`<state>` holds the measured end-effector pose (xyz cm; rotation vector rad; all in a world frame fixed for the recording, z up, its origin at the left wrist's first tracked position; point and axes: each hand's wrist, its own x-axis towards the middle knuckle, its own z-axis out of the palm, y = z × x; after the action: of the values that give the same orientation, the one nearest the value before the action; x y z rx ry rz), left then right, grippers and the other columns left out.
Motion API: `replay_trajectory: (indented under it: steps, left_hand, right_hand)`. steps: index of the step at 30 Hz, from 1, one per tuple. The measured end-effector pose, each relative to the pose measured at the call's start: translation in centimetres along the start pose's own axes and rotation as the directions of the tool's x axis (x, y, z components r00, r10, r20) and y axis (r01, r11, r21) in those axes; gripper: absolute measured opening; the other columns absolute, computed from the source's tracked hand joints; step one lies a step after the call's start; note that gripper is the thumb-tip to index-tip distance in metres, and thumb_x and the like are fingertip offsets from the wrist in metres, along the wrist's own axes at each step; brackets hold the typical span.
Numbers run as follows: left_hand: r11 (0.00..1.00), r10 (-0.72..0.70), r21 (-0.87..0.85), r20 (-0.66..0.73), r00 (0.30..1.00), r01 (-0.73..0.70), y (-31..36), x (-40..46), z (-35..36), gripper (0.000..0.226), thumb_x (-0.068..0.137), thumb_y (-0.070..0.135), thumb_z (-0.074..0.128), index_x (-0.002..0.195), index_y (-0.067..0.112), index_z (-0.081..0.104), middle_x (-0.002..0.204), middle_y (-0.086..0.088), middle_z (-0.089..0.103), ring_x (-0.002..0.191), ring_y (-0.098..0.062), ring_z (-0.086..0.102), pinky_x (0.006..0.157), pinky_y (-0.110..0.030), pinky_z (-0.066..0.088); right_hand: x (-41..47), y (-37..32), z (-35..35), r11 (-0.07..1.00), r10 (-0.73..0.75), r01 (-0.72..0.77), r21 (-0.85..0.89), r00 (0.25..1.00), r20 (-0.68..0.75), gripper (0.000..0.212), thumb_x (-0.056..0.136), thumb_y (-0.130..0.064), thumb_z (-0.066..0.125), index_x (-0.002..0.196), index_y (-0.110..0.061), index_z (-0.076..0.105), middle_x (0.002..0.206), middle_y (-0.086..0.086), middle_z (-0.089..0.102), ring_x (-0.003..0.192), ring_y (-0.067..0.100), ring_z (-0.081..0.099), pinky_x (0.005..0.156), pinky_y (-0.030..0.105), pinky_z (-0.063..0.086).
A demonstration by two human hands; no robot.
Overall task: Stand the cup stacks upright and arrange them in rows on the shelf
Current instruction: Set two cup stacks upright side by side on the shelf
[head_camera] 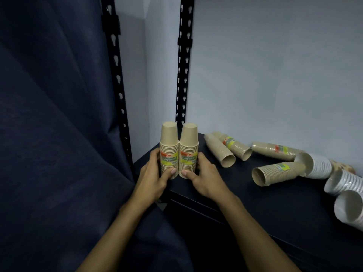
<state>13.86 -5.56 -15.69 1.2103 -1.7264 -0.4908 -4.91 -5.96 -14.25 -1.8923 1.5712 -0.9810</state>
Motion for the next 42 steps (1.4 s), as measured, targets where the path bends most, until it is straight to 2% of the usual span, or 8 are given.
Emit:
replay_trajectory:
  steps: [7, 12, 17, 24, 33, 36, 40, 42]
  left_hand:
    - [0.992, -0.063, 0.11, 0.033, 0.997, 0.059, -1.5, 3.5, -1.0, 0.06, 0.095, 0.022, 0.065, 0.143, 0.019, 0.028, 0.132, -0.001, 0.058, 0.109, -0.011, 0.056, 0.087, -0.02, 0.039]
    - [0.984, -0.126, 0.125, 0.014, 0.992, 0.124, -2.4, 5.6, -0.8, 0.065, 0.095, 0.025, 0.064, 0.145, 0.022, 0.023, 0.136, -0.005, 0.058, 0.116, -0.023, 0.061, 0.09, -0.032, 0.047]
    - [0.965, -0.133, 0.219, -0.057, 0.99, 0.142, -2.8, 5.4, 0.4, 0.06, 0.098, 0.034, 0.058, 0.143, 0.027, 0.02, 0.135, -0.002, 0.057, 0.111, -0.027, 0.062, 0.088, -0.049, 0.054]
    - [0.937, -0.177, 0.295, -0.06, 0.982, 0.186, -3.2, 5.5, 0.6, 0.053, 0.098, 0.045, 0.052, 0.139, 0.027, 0.023, 0.133, -0.004, 0.06, 0.106, -0.031, 0.064, 0.086, -0.049, 0.054]
    - [0.931, -0.219, 0.294, -0.032, 0.975, 0.218, -2.3, 5.3, 0.3, 0.052, 0.099, 0.044, 0.051, 0.139, 0.026, 0.023, 0.134, -0.005, 0.059, 0.107, -0.032, 0.063, 0.086, -0.046, 0.053]
    - [0.926, -0.241, 0.3, -0.006, 0.971, 0.231, -1.6, 5.0, -0.1, 0.062, 0.099, 0.045, 0.052, 0.146, 0.025, 0.017, 0.136, -0.007, 0.06, 0.11, -0.033, 0.063, 0.087, -0.046, 0.053]
    - [0.884, -0.325, 0.363, 0.027, 0.945, 0.294, -1.0, 4.7, -0.3, 0.094, 0.096, 0.051, 0.055, 0.157, 0.016, -0.007, 0.141, -0.014, 0.056, 0.117, -0.036, 0.061, 0.091, -0.046, 0.051]
    - [0.861, -0.352, 0.397, 0.014, 0.936, 0.318, -0.9, 4.4, -0.1, 0.095, 0.097, 0.051, 0.053, 0.157, 0.013, -0.011, 0.142, -0.016, 0.054, 0.119, -0.036, 0.06, 0.091, -0.046, 0.05]
  right_hand:
    - [4.5, -1.1, 1.7, 0.998, -0.038, 0.041, -0.038, 0.995, 0.089, 0.039, 0.096, -0.032, 0.065, 0.127, -0.022, 0.044, 0.134, -0.002, 0.062, 0.122, 0.019, 0.058, 0.092, 0.028, 0.041]
    - [7.3, -0.6, 2.2, 0.989, -0.073, 0.088, -0.123, 0.991, 0.114, 0.04, 0.098, -0.041, 0.059, 0.129, -0.021, 0.043, 0.135, 0.001, 0.063, 0.125, 0.028, 0.058, 0.104, 0.043, 0.046]
    - [8.2, 0.7, 2.8, 0.988, -0.096, 0.105, -0.11, 0.992, 0.085, 0.042, 0.097, -0.045, 0.059, 0.129, -0.022, 0.045, 0.131, 0.0, 0.066, 0.123, 0.028, 0.06, 0.102, 0.046, 0.048]
    - [8.6, 1.3, 3.2, 0.989, -0.077, 0.087, -0.118, 0.994, 0.082, 0.043, 0.097, -0.047, 0.058, 0.129, -0.02, 0.049, 0.131, 0.001, 0.066, 0.123, 0.028, 0.059, 0.101, 0.042, 0.049]
    - [8.1, 0.8, 3.0, 0.988, -0.006, 0.021, -0.155, 0.995, 0.099, 0.043, 0.098, -0.052, 0.05, 0.13, -0.024, 0.043, 0.134, 0.004, 0.063, 0.126, 0.034, 0.054, 0.1, 0.048, 0.048]
    - [7.6, 0.3, 2.8, 0.987, 0.007, 0.012, -0.163, 0.994, 0.112, 0.049, 0.097, -0.055, 0.053, 0.133, -0.023, 0.043, 0.135, 0.004, 0.063, 0.128, 0.033, 0.054, 0.101, 0.046, 0.047]
    - [6.7, -0.5, 2.1, 0.993, 0.03, -0.017, -0.119, 0.994, 0.107, 0.079, 0.082, -0.065, 0.068, 0.141, -0.02, 0.041, 0.144, 0.002, 0.057, 0.134, 0.029, 0.051, 0.106, 0.041, 0.045]
    - [6.1, -0.2, 2.1, 0.984, 0.024, -0.01, -0.179, 0.997, 0.076, 0.081, 0.082, -0.065, 0.067, 0.143, -0.019, 0.04, 0.147, 0.004, 0.053, 0.137, 0.029, 0.048, 0.112, 0.043, 0.04]
